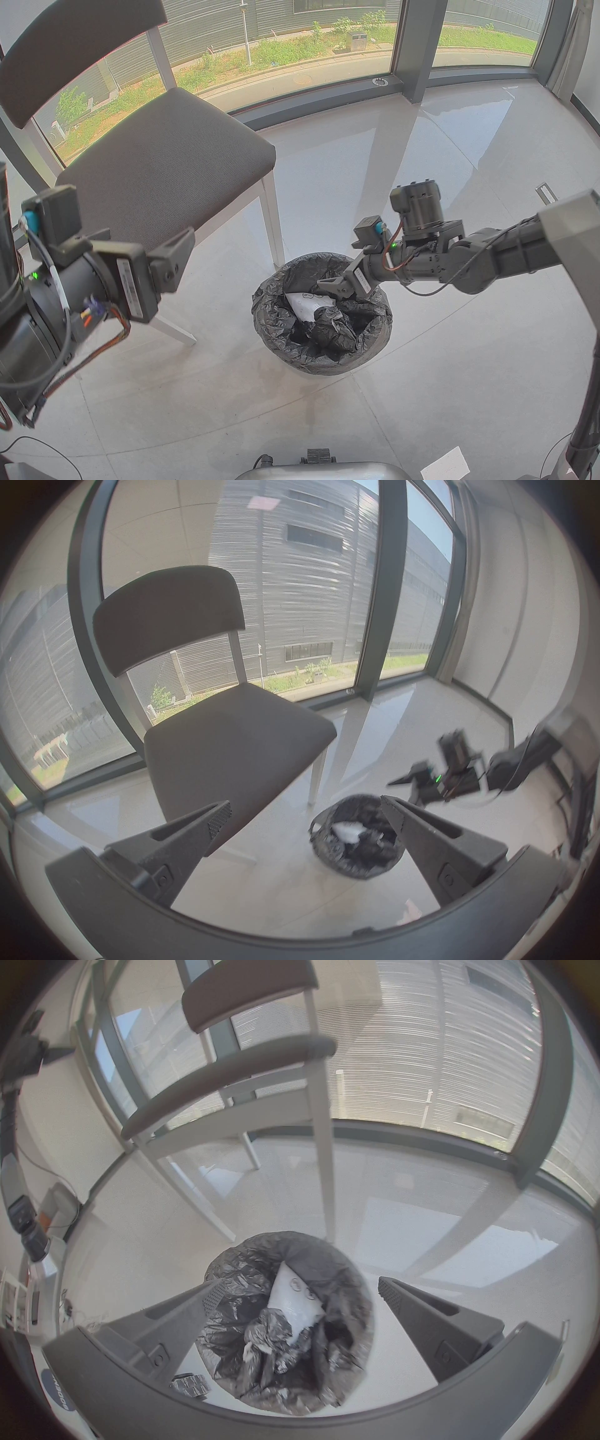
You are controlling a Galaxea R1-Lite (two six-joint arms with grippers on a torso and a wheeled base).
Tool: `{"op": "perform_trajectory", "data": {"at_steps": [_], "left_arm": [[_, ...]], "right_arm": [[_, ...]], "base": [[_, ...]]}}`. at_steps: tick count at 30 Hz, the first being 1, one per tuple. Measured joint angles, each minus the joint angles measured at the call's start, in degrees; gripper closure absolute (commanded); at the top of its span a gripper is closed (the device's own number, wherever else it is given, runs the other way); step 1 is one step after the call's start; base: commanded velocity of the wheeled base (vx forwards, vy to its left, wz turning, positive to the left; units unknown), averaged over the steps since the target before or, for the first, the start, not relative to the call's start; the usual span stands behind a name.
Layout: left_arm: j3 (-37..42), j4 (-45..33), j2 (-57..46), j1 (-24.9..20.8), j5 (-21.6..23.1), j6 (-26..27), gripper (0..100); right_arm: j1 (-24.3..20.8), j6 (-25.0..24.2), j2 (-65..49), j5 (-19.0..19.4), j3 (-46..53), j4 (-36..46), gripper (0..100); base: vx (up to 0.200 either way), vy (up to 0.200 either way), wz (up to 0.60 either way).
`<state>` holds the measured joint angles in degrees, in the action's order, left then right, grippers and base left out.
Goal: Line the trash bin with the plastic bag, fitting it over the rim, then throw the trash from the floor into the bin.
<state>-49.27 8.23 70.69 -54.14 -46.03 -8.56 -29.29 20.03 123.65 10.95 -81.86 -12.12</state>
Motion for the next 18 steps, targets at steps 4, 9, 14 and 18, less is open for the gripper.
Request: {"op": "perform_trajectory", "data": {"at_steps": [4, 9, 14, 18], "left_arm": [[2.9, -4.3, -1.5, 0.3, 0.3, 0.0, 0], [4.7, -8.8, -4.3, 1.3, 0.6, -0.1, 0], [5.6, -12.3, -8.2, 3.0, 0.4, 0.1, 0], [5.7, -16.0, -12.4, 4.4, -1.0, 1.0, 0]], "right_arm": [[0.1, -1.5, -7.9, -5.7, 4.9, 0.8, 0], [0.7, -3.1, -19.0, -14.2, 10.2, 5.9, 0], [1.2, -5.7, -30.7, -25.6, 16.0, 9.6, 0], [1.2, -6.8, -40.9, -33.7, 21.0, 10.8, 0]], "base": [[0.000, 0.000, 0.00], [0.000, 0.000, 0.00], [0.000, 0.000, 0.00], [0.000, 0.000, 0.00]]}}
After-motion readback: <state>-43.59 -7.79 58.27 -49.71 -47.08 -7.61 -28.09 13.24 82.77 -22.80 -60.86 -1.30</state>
